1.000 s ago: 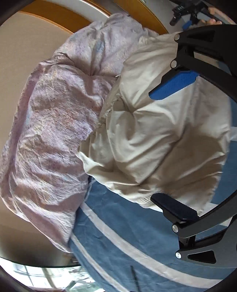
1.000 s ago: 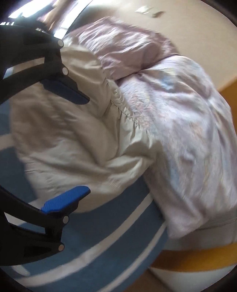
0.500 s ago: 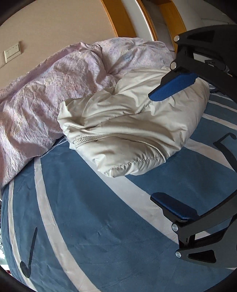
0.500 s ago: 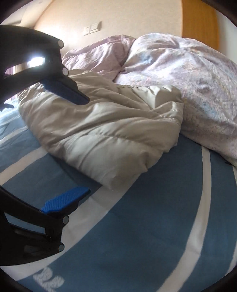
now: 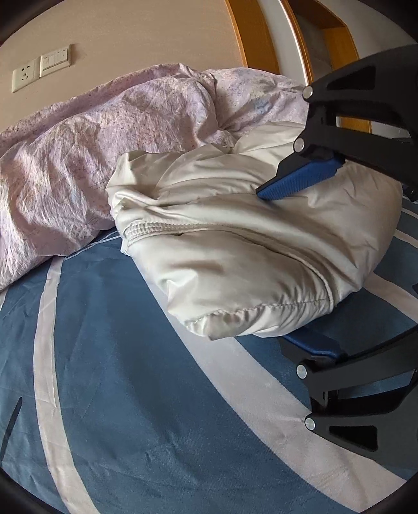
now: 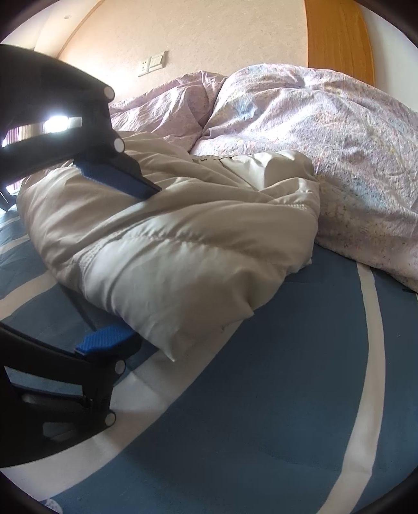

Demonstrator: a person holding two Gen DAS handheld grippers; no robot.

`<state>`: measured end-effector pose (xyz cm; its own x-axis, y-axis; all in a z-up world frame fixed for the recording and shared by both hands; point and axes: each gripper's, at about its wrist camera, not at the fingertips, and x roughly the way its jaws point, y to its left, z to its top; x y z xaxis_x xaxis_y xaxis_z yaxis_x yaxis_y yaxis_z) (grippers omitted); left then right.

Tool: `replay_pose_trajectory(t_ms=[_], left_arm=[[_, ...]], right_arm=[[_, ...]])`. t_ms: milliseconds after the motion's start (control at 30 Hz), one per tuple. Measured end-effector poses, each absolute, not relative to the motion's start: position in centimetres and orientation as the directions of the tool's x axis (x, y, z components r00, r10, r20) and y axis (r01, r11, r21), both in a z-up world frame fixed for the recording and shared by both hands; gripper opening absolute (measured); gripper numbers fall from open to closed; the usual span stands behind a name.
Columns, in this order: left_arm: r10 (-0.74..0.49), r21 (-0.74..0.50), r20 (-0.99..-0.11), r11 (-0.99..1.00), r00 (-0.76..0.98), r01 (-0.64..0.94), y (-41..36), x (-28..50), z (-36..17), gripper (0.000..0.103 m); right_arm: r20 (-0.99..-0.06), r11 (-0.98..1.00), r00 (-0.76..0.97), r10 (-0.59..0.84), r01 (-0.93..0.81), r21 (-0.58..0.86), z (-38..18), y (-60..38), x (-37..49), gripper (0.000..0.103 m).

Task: Fold large clothes
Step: 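Grasp the folded jacket edge with the left gripper and roll it over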

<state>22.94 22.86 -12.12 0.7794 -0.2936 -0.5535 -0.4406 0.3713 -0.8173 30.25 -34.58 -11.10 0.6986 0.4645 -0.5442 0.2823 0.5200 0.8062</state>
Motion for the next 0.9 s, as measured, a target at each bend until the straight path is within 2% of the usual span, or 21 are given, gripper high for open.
replay_pose_trajectory(t_ms=[67,100,133,167,200,267,367,667,900], left_arm=[[-0.282,-0.83,-0.538,0.342,0.794,-0.441,23.2,23.0,-12.4,0.066],[-0.281,-0.836,-0.531,0.325,0.799,-0.441,23.4,23.0,-12.5,0.063],[-0.284,-0.847,-0.517,0.305,0.807,-0.436,23.6,23.0,-12.7,0.055],[-0.288,-0.855,-0.505,0.294,0.813,-0.427,23.7,23.0,-12.8,0.047],[-0.29,-0.862,-0.493,0.29,0.82,-0.415,23.7,23.0,-12.7,0.043],[-0.288,-0.869,-0.475,0.303,0.832,-0.391,23.6,22.9,-12.0,0.031],[-0.296,-0.882,-0.444,0.31,0.846,-0.355,23.8,22.6,-10.8,0.023],[-0.3,-0.898,-0.38,0.345,0.875,-0.271,24.8,18.5,-7.4,0.021],[-0.307,-0.885,-0.412,0.36,0.858,-0.296,26.5,12.7,-7.9,0.021]], right_arm=[[-0.54,0.525,0.706,0.458,0.276,0.805,-11.2,-34.7,30.1,0.065],[-0.536,0.531,0.712,0.453,0.267,0.804,-11.2,-34.6,30.0,0.058],[-0.531,0.542,0.719,0.448,0.254,0.801,-11.0,-34.4,30.0,0.054],[-0.527,0.55,0.724,0.446,0.242,0.799,-10.8,-34.3,29.9,0.044],[-0.52,0.559,0.731,0.442,0.228,0.797,-10.4,-34.2,29.8,0.037],[-0.506,0.575,0.744,0.437,0.201,0.793,-9.5,-33.9,29.5,0.031],[-0.486,0.593,0.758,0.435,0.165,0.788,-8.3,-33.6,29.0,0.026],[-0.455,0.651,0.748,0.483,0.041,0.758,-4.7,-32.0,25.1,0.023],[-0.501,0.693,0.696,0.514,0.008,0.721,-5.3,-31.9,19.8,0.023]])
